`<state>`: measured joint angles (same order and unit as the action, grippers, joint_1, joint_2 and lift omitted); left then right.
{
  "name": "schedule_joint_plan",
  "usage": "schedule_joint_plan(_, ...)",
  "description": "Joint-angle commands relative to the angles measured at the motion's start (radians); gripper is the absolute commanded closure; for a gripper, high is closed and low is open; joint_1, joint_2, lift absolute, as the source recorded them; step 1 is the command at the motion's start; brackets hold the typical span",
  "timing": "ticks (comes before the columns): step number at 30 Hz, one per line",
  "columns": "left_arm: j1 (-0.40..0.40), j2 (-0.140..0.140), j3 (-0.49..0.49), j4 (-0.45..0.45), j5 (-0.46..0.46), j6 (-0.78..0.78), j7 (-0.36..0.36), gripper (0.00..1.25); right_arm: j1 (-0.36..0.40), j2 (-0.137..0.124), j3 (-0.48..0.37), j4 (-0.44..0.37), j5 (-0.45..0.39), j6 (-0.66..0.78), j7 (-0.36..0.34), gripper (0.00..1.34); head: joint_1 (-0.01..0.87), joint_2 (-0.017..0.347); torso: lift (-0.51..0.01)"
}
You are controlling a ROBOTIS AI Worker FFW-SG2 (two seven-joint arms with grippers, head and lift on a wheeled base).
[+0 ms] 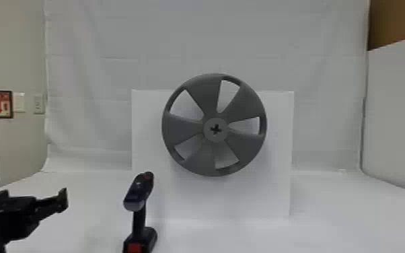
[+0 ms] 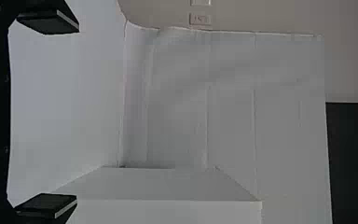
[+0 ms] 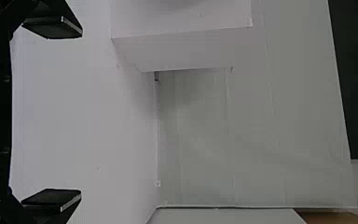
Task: Grasp the drill and bring into the middle of wheel
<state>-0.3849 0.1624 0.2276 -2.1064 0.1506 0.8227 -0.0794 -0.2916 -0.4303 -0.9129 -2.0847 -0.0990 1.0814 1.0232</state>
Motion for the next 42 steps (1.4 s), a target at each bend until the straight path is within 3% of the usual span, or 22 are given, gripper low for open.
schedule_joint_plan(1,-0.005,0.0,-0.001,-0.001,0.004,0.021,-0.007,0.0,-0.001,0.002,0.005,0.003,0.002,0.0,0.0,0.09,0.054,0.031,-0.403)
schedule_joint_plan(42,-0.025,0.003,0.004,-0.001,-0.009,0.055,-0.042,0.0,-0.012,0.011,0.019,0.005,0.008,0.0,0.0,0.09,0.054,0.031,-0.403)
